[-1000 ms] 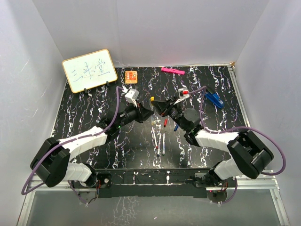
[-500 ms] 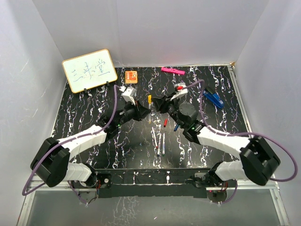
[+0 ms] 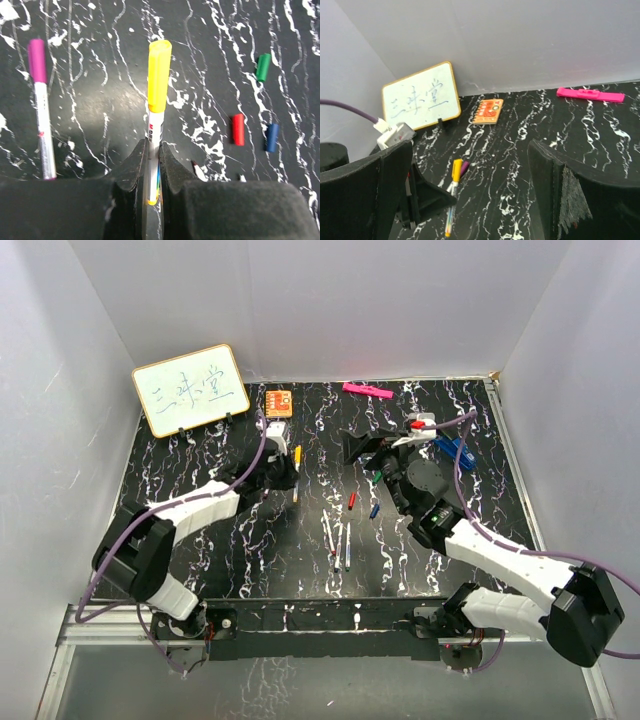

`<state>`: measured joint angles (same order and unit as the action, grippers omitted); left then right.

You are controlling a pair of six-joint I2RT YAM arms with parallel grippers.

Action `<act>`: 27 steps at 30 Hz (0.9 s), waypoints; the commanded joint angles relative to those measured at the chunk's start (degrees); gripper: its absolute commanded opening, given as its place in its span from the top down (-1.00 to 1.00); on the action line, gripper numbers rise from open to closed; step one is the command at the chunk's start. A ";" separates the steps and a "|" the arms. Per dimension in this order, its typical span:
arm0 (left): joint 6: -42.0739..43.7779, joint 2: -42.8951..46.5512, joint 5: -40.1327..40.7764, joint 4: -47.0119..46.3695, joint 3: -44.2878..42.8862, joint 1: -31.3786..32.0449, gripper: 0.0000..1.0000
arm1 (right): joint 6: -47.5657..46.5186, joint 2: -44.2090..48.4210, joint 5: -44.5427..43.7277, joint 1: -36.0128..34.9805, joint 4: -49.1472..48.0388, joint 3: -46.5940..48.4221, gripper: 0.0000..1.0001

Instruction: Insert the pens into the pen caps

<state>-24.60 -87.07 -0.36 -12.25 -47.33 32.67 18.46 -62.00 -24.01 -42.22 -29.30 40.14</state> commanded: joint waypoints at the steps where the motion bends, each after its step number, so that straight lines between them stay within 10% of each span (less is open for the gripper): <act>1: 4.85 -3.08 4.70 8.85 -6.52 -0.84 1.00 | -0.72 1.43 -3.34 0.21 0.92 -0.73 -0.96; 27: 11.35 -20.45 11.60 24.29 -21.51 -3.57 0.67 | 0.74 -2.02 -1.66 0.27 4.52 -1.70 -0.96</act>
<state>-13.65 -106.26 10.52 10.13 -67.07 29.45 18.55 -64.03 -25.80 -42.22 -23.53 38.46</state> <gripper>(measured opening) 0.145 0.980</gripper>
